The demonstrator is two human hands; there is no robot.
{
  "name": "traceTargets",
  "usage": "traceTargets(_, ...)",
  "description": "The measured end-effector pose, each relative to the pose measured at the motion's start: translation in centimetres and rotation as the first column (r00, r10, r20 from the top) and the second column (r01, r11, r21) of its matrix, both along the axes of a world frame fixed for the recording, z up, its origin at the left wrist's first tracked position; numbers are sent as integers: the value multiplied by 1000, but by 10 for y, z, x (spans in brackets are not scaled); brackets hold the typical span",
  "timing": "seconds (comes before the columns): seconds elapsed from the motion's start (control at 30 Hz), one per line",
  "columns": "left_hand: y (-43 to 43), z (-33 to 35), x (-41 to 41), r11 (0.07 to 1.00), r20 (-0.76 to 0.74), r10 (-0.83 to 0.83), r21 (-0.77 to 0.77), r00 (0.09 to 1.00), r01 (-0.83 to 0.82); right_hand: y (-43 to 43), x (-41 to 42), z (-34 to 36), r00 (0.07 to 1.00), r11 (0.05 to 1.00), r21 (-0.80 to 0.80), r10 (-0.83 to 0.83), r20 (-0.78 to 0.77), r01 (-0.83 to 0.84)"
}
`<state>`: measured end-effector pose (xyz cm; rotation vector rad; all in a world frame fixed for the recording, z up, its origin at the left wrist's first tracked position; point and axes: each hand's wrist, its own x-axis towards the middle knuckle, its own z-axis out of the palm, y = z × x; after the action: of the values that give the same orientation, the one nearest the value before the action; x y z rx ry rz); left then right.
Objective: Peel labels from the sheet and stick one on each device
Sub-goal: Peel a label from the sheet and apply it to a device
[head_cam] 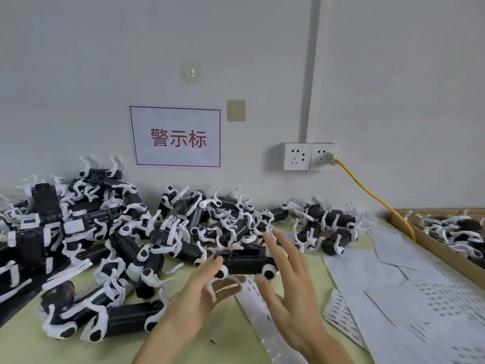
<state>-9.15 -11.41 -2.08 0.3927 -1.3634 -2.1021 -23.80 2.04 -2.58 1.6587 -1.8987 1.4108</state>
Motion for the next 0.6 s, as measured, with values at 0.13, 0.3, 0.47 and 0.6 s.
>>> traceTargets(0.13,8,7,2,994,67,-95,-53,993,99,0,-11,-1,982,997,9,80,174,-82)
traceTargets(0.3,11,9,0,987,123,-156,-12,980,159,0,-15,1,966,998,-20,69,248,-67)
traceTargets(0.47,14,14,0,969,116,-247,60,962,242,1,-13,3,962,999,-10,51,267,-51)
traceTargets(0.6,14,15,2,948,142,-317,62,938,311,2,-12,5,964,997,-8,74,255,-75)
